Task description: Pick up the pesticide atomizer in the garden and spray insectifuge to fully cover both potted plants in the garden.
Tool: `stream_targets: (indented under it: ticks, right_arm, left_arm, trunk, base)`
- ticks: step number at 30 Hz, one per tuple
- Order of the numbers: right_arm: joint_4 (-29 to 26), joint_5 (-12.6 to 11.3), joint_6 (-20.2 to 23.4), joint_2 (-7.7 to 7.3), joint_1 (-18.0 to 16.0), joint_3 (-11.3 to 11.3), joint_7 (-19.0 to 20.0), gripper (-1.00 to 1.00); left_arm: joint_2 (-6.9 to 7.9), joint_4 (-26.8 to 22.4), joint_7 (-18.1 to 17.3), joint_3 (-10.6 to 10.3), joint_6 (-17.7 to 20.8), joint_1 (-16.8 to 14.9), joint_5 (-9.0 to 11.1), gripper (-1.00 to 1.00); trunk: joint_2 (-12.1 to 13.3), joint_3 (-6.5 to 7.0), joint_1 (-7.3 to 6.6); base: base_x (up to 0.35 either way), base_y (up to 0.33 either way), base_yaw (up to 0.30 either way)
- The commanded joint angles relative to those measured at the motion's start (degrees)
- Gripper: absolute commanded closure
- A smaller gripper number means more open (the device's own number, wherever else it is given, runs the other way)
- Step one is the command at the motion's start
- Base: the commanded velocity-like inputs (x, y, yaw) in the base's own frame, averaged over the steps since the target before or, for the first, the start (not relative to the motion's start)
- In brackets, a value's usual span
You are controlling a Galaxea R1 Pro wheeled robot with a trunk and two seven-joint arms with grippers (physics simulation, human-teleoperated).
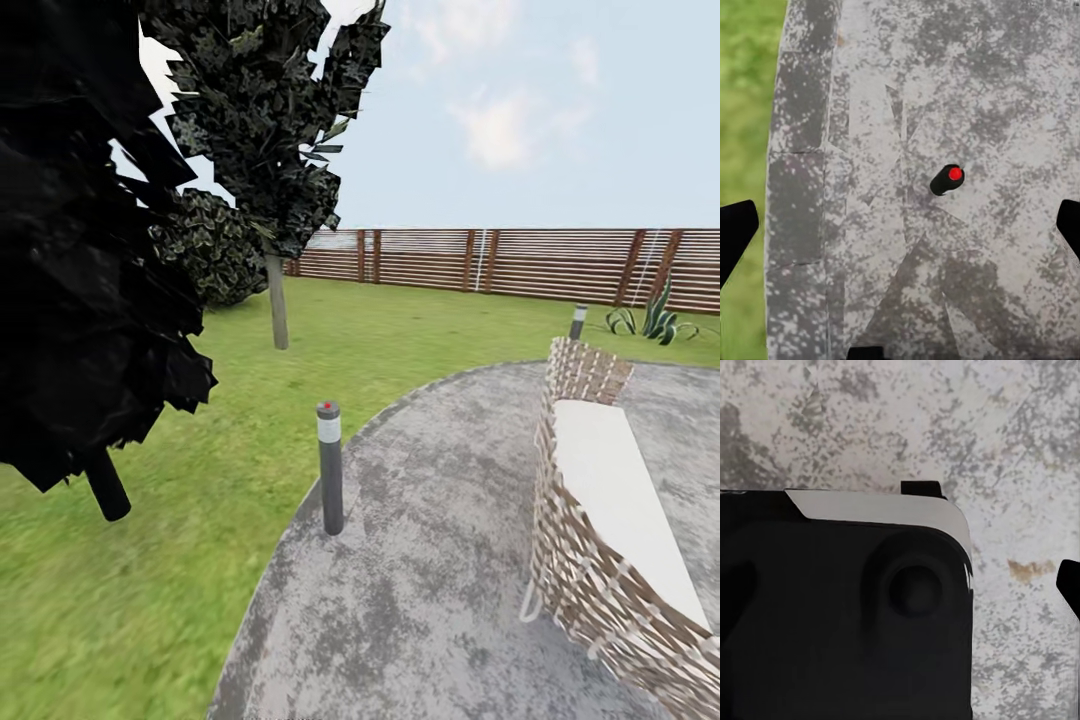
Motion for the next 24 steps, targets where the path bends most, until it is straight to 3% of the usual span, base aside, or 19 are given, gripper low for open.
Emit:
stream_targets:
  ticks: [1, 11, 18, 24]
  right_arm:
    - [0.0, 0.0, -0.2, 0.00, 0.0, 0.0, 0.0, -1.00]
    - [0.0, 0.0, -0.2, 0.05, 0.0, 0.0, 0.0, -1.00]
    - [0.0, 0.0, -0.2, 0.06, 0.0, 0.0, 0.0, -1.00]
    - [0.0, 0.1, -0.2, 0.01, 0.0, 0.0, 0.0, -1.00]
  left_arm:
    - [0.22, 0.1, -0.1, 0.0, -0.2, -0.4, -0.1, -1.00]
    - [0.73, 1.1, -0.1, 0.0, -6.3, 0.0, -0.2, -1.00]
    - [0.77, 1.1, 0.0, 0.0, -6.7, 0.1, -0.2, -1.00]
    - [0.74, 1.1, 0.0, -0.1, -6.8, 0.1, -0.2, -1.00]
  trunk:
    - [0.0, -0.06, -0.01]
    - [0.0, -0.06, -0.01]
    - [0.0, -0.06, -0.01]
    - [0.0, -0.06, -0.01]
  base:
    - [0.000, 0.000, 0.099]
    - [0.000, 0.000, 0.054]
    - [0.000, 0.000, 0.240]
    - [0.000, 0.000, 0.067]
